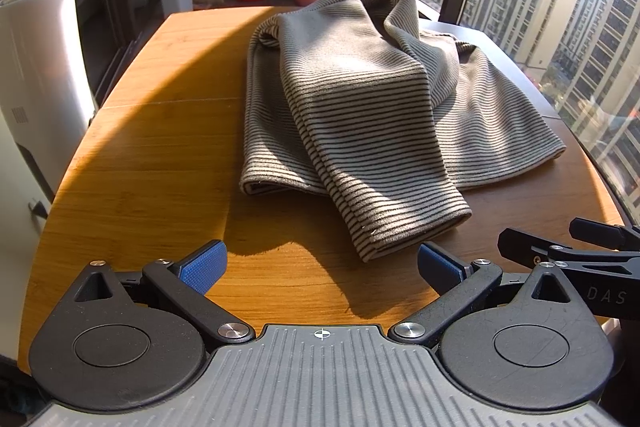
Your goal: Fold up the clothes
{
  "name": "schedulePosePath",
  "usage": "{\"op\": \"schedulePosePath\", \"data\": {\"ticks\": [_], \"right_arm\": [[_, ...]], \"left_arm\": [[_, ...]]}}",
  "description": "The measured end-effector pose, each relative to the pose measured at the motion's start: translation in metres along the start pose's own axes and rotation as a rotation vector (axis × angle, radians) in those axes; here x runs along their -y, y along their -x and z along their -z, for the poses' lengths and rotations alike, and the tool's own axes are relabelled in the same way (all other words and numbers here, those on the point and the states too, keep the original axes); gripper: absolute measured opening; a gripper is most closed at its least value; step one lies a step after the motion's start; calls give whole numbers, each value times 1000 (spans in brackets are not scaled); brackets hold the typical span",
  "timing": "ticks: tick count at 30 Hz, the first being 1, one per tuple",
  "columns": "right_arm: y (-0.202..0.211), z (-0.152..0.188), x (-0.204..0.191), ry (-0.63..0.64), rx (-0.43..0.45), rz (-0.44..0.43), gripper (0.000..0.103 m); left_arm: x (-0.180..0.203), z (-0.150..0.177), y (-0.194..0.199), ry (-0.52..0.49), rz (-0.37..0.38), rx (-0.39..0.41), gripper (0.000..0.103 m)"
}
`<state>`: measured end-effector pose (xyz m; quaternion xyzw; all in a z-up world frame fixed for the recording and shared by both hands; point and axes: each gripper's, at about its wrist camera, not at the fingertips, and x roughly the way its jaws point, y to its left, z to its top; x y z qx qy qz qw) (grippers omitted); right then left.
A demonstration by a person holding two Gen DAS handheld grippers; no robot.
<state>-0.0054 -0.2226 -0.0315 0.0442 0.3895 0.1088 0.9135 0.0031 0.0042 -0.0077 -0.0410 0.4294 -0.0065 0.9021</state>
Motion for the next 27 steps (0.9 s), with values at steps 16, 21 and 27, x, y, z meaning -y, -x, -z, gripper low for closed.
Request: {"op": "schedulePosePath", "data": {"ticks": [16,21,27], "right_arm": [[0,1,0,1,2,-2,103],[1,1,-1,2,4,-2,103],[1,0,0,1,5,-4,103]], "left_arm": [[-1,1,1,4,3,0,103],[-1,1,1,4,3,-1,103],[-1,1,0,5,4,-3,103]]}}
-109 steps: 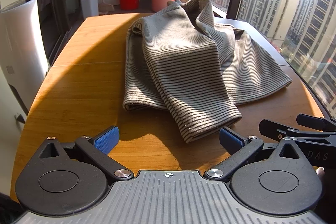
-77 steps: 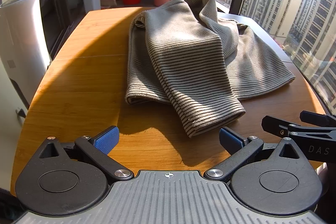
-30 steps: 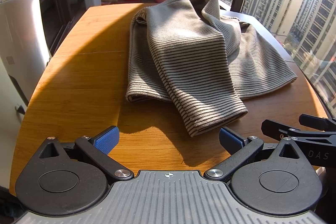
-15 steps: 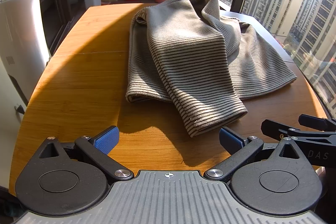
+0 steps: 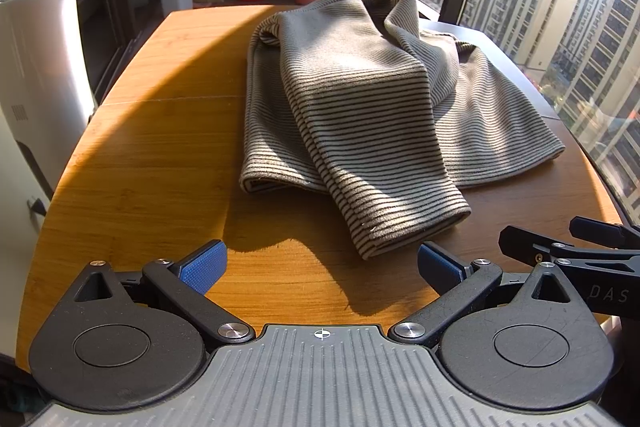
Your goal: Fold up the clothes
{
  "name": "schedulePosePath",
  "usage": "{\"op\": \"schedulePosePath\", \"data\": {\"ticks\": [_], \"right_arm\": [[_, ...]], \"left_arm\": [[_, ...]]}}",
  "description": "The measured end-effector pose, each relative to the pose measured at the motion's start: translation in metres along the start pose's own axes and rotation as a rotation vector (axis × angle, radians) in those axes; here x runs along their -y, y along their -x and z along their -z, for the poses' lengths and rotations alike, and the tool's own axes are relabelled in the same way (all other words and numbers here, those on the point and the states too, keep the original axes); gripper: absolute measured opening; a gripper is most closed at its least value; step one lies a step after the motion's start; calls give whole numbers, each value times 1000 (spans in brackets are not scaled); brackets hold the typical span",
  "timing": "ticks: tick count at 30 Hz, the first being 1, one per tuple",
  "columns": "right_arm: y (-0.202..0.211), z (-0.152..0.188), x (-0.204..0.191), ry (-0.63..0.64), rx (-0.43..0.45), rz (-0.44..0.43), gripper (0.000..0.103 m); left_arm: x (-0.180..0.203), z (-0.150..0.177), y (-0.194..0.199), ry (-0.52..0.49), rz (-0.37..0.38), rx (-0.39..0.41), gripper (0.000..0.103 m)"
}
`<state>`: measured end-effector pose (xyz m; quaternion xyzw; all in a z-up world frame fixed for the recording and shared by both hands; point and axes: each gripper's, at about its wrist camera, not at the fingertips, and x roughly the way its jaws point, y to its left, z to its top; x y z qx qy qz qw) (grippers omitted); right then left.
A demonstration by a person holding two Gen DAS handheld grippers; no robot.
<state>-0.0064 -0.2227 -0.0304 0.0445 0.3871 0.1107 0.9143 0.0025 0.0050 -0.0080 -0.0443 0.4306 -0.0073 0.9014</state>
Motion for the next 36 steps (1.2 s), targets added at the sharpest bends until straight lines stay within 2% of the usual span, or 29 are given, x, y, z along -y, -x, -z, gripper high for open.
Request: {"op": "schedulePosePath", "data": {"ticks": [20,25,30,36], "right_arm": [[-4,-4,6,-11,-12,2,103],[-9,-21,15,-42,3,2,103],[-18,-50,19,-46,57,6,103],[-51,-89,32,-141,92,-25,103]], "left_arm": [[-10,-4,-7,34,31,-28,103],[-19,-13,-12,62,99,-37,103],[-20,-41,-16,10,176,56,103],[-12,-83,-36,-19,269,89,103]]}}
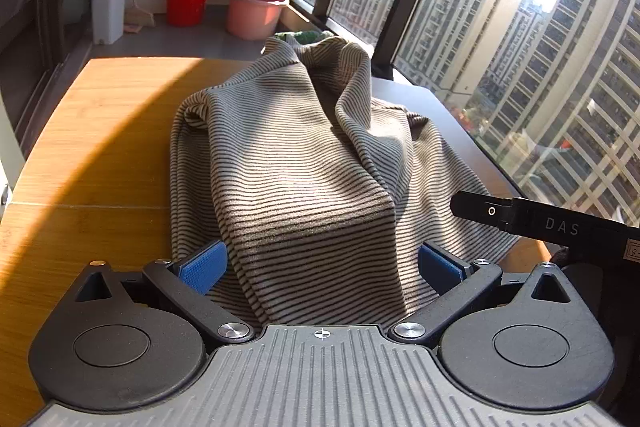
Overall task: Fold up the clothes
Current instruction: 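Move both grippers down into the crumpled striped shirt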
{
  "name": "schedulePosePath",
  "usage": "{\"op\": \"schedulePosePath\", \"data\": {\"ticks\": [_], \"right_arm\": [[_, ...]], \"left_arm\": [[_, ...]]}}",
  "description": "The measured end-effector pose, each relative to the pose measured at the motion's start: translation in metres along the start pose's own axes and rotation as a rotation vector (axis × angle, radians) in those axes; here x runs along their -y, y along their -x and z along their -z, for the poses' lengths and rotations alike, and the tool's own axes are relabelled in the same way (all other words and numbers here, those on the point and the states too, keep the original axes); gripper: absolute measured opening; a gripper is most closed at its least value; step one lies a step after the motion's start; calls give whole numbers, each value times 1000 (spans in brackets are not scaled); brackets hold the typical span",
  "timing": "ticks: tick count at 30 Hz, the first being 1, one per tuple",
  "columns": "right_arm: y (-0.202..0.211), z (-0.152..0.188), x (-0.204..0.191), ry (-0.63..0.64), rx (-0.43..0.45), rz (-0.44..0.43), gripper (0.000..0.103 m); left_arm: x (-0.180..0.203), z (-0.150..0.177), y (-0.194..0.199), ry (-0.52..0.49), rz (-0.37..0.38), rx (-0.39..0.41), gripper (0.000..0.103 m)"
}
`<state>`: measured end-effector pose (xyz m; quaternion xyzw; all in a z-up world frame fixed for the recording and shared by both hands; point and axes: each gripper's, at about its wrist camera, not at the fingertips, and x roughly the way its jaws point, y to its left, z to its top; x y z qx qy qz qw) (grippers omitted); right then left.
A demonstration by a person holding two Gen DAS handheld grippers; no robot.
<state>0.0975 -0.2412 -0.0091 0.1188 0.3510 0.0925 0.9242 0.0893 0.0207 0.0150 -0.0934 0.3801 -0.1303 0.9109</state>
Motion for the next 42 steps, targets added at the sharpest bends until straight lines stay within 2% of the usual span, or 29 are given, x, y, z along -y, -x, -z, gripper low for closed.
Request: {"op": "schedulePosePath", "data": {"ticks": [5,8,11,12,15,20,25,28,32,37,40,42], "right_arm": [[-38,-26,1,-55,64,-43,103],[-70,-28,5,-102,30,-60,103],[-85,-21,6,-108,43,-72,103],[-84,-18,4,-88,51,-68,103],[-81,-8,-8,24,69,-44,103],[-66,-3,2,27,28,-118,103],[-35,19,8,93,-12,-209,103],[-13,37,5,145,-35,-240,103],[4,49,-1,154,-58,-247,103],[7,47,-18,277,-129,-211,103],[10,31,-14,187,-114,-228,103],[9,14,-17,180,-67,-178,103]], "left_arm": [[2,-22,-35,-60,14,26,103],[-4,-27,-57,-50,6,-12,103],[-16,-23,-73,-8,18,-48,103],[-20,-20,-73,-1,35,-26,103],[-22,-14,-73,-18,45,-9,103],[-20,-6,-67,-51,34,-12,103],[-24,10,-42,-55,67,-49,103],[-27,21,-26,-62,92,-80,103],[-28,34,-14,-90,107,-102,103],[-34,26,-14,-78,120,-83,103],[-31,14,-6,-128,144,-30,103],[-18,-8,-1,-203,113,49,103]]}}
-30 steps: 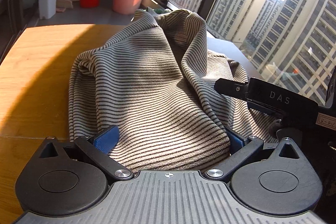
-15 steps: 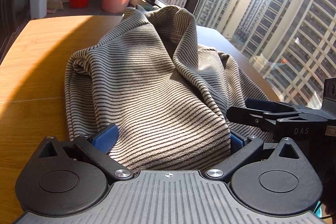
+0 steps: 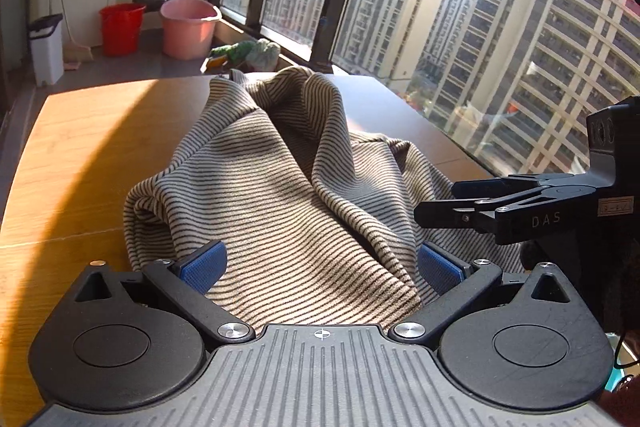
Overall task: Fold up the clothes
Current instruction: 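Move both grippers down into the crumpled striped shirt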
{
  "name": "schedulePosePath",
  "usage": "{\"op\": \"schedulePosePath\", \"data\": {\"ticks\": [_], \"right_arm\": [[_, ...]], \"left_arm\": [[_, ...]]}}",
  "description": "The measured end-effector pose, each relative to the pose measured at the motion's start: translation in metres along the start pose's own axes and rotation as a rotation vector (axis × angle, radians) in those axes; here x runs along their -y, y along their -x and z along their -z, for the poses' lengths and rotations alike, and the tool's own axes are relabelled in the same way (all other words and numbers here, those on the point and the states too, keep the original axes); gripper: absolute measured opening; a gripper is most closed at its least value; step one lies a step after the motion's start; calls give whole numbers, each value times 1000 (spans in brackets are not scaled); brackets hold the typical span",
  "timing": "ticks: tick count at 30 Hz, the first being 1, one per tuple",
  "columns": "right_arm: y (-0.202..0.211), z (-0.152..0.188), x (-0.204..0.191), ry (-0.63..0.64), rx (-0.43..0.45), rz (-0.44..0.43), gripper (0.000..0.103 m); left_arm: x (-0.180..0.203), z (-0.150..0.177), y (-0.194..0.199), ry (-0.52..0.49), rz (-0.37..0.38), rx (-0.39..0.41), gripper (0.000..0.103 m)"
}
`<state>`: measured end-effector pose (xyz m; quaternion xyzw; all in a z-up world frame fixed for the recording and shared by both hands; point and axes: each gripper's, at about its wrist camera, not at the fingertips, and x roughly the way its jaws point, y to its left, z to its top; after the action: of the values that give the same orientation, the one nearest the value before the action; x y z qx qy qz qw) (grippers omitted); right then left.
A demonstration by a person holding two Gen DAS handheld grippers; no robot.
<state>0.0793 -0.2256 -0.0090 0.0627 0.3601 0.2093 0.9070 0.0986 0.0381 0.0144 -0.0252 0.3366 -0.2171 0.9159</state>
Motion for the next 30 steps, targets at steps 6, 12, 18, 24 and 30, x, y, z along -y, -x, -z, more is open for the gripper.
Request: {"op": "schedulePosePath", "data": {"ticks": [6,12,18,24,30], "right_arm": [[-21,-33,7,40,150,188,103],[-41,-8,14,-47,310,133,101],[-47,-16,34,-142,270,87,93],[-50,-20,15,8,253,120,82],[-43,-46,-22,137,271,99,68]], "left_arm": [[15,-53,-29,-30,-145,145,103],[-6,-16,-62,111,-10,66,103],[-3,-3,-38,-54,-44,115,103],[-16,4,-18,11,-94,153,103],[-17,-21,-36,-28,-86,122,103]]}}
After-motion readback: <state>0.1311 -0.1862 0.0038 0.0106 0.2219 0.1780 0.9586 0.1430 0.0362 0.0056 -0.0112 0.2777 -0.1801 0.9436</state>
